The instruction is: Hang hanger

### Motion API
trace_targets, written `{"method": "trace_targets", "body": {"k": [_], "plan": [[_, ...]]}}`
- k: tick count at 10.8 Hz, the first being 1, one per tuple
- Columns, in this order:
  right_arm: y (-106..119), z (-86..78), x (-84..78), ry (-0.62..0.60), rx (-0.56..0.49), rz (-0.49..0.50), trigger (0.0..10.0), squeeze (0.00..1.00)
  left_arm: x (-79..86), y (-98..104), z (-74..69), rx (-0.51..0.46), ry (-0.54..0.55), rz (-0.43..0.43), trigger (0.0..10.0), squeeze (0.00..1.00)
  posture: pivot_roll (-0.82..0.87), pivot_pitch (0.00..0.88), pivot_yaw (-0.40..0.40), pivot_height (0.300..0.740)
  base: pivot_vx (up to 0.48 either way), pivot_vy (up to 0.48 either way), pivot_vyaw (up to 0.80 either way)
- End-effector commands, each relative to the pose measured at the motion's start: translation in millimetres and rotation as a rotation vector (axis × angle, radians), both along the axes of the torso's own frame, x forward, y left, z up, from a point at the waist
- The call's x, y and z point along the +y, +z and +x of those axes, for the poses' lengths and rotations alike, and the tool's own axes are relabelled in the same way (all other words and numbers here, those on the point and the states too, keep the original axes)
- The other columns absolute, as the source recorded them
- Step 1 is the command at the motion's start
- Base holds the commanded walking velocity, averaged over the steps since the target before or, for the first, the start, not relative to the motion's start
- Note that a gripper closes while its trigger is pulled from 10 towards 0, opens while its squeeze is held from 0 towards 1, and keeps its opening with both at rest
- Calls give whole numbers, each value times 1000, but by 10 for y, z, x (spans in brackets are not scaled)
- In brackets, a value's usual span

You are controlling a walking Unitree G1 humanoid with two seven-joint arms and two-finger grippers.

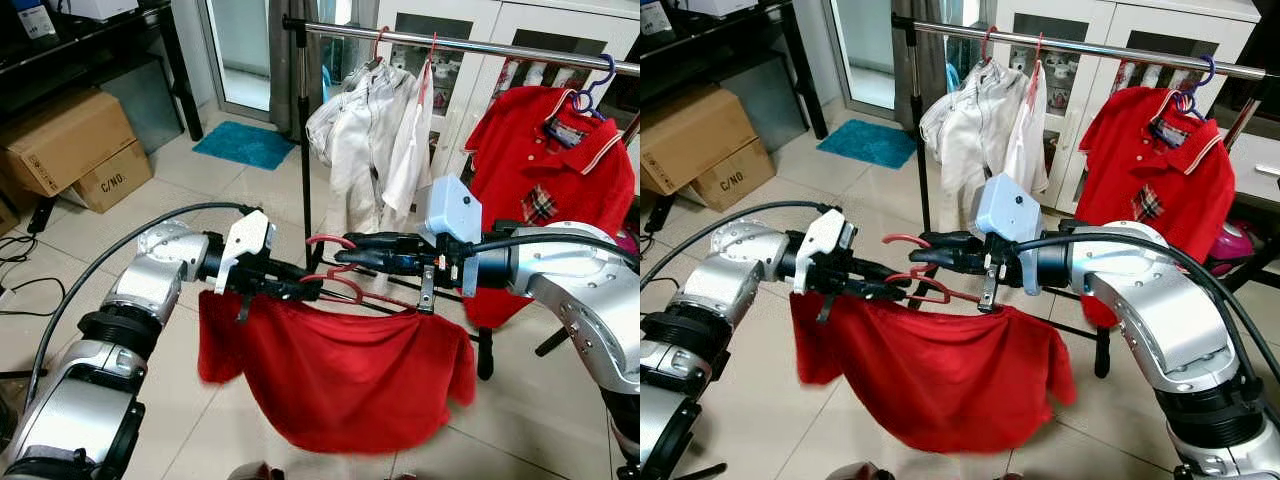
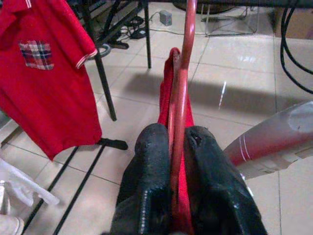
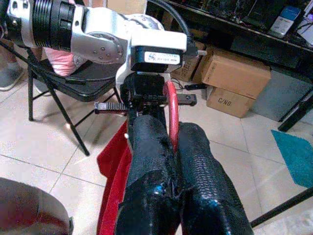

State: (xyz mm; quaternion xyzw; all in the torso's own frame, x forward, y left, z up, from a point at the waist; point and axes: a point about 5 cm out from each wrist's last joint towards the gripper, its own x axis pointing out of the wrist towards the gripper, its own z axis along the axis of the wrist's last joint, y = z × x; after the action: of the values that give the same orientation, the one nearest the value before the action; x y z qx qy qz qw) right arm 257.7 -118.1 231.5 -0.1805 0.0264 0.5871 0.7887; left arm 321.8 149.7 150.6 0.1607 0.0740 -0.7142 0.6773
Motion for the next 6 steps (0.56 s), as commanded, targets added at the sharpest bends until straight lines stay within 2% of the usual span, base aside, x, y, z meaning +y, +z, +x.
{"method": "trace_targets", "body": {"k": [1, 4, 5, 6], "plan": [[81, -5, 15, 3, -38, 4, 0, 0, 32, 58, -3, -7, -3, -2, 0, 0, -104, 0, 43, 740, 0, 0, 0], [85, -9, 22, 7, -43, 6, 0, 0, 65, 97, -13, -5, 0, -10, 0, 0, -103, 0, 42, 740, 0, 0, 0], [85, 4, 13, -7, -69, -1, 7961, 0, 89, 110, -12, -4, 10, -10, 0, 0, -101, 0, 39, 740, 0, 0, 0], [36, 10, -29, -17, -3, 44, 10000, 302, 122, 125, 2, -9, 29, -7, 0, 0, -97, 0, 36, 740, 0, 0, 0]]}}
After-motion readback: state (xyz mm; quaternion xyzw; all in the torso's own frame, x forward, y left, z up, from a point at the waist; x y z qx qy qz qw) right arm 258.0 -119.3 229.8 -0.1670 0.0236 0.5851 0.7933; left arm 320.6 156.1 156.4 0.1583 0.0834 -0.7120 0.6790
